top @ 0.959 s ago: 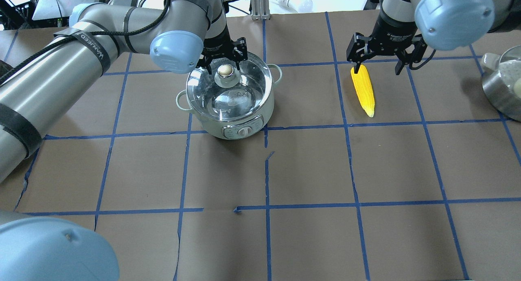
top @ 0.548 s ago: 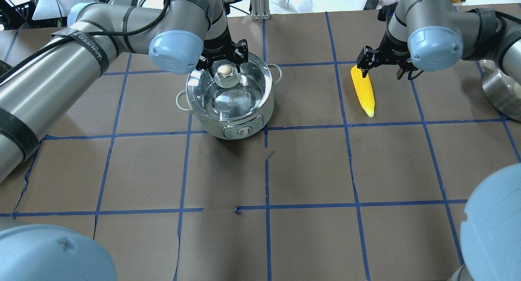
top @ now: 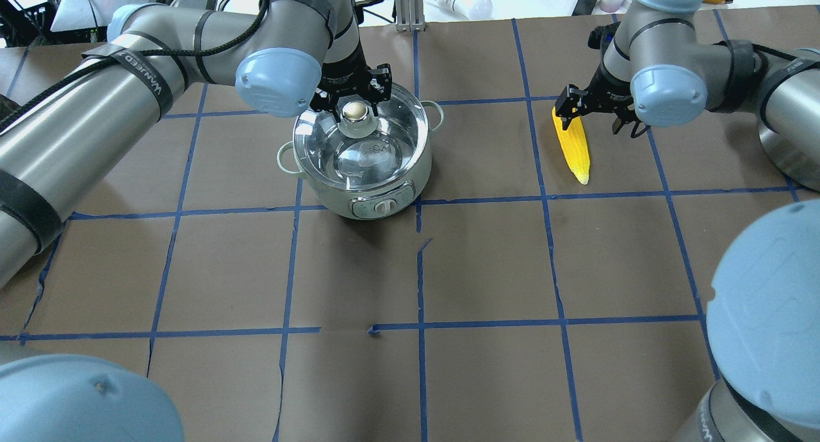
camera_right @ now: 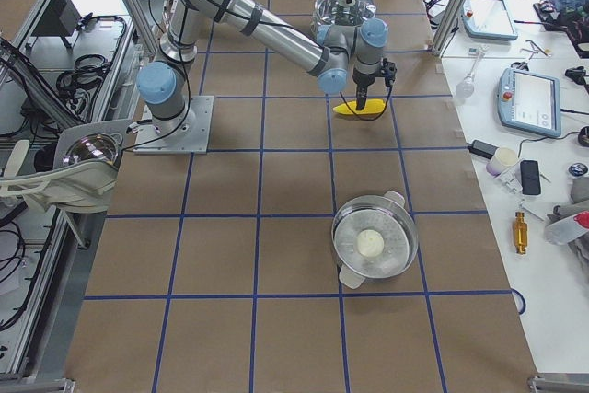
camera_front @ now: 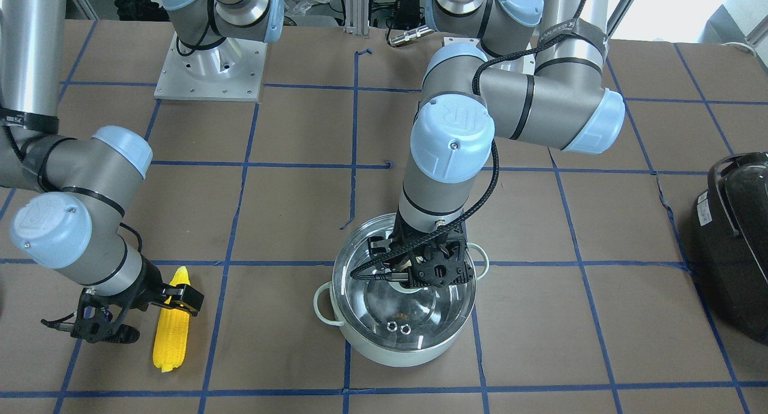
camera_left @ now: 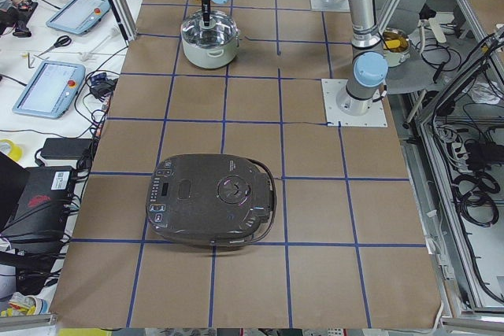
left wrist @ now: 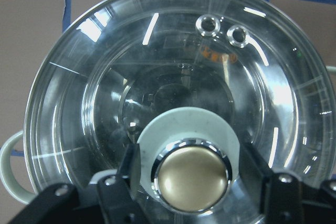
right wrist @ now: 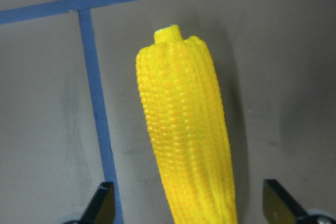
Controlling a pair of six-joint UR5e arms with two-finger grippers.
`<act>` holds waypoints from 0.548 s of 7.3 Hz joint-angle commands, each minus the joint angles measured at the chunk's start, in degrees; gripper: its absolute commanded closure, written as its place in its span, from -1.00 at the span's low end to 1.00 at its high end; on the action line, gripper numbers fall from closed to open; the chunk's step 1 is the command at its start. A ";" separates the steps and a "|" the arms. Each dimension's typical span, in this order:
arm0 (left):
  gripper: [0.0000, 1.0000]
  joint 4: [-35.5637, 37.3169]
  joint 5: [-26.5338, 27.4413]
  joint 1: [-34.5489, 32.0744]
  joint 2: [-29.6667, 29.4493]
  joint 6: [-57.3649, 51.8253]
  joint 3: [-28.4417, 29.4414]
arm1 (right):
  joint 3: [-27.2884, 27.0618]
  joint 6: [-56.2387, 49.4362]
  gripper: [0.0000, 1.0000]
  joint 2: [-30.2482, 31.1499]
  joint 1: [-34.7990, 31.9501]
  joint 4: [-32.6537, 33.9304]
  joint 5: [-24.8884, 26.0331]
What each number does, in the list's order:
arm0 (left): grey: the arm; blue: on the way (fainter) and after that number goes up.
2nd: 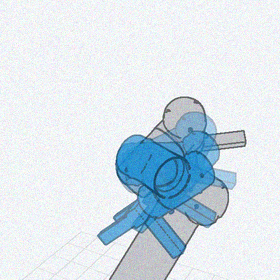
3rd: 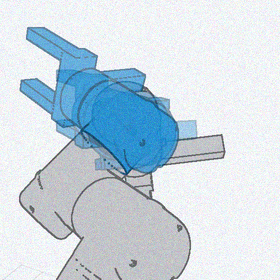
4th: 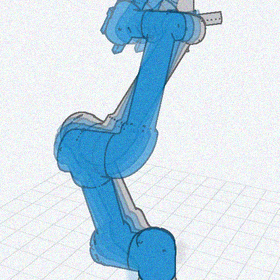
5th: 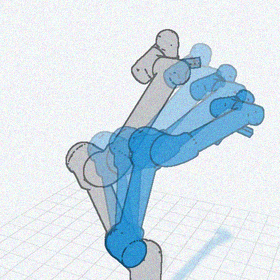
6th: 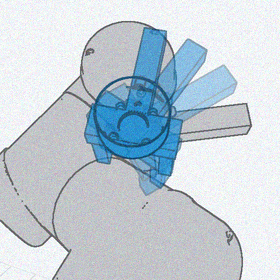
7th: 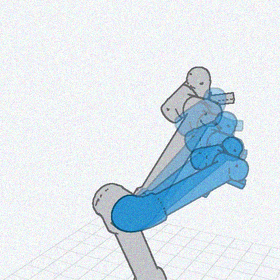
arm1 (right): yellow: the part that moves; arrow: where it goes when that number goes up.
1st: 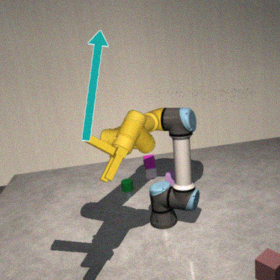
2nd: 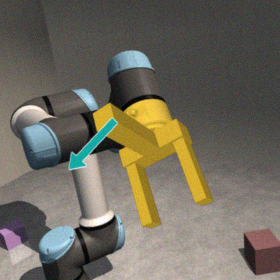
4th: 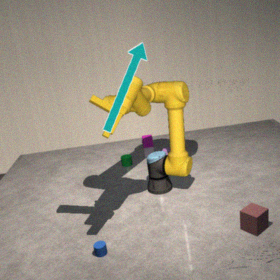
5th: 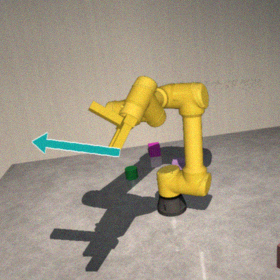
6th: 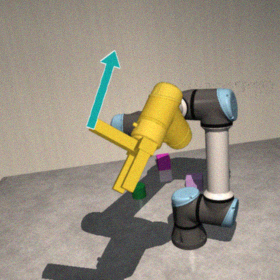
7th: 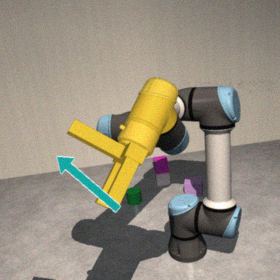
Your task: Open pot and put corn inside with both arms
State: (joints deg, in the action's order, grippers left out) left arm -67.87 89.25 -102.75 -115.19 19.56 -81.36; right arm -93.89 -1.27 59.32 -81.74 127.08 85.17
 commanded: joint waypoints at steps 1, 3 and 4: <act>0.84 -1.29 -0.04 0.53 1.19 -0.05 1.02 | -0.15 -1.27 -1.00 -2.28 0.00 3.69 0.34; 0.86 -11.78 -0.66 3.32 4.35 -2.57 8.10 | -0.50 -2.58 -0.34 -2.37 0.00 3.70 1.39; 0.87 -15.77 -0.66 7.79 5.67 -9.56 9.45 | -0.77 -4.86 0.92 -2.45 0.00 3.35 2.79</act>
State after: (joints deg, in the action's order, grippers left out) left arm -78.08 88.69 -99.14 -111.13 15.92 -74.61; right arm -94.38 -3.99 56.98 -81.74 130.61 86.57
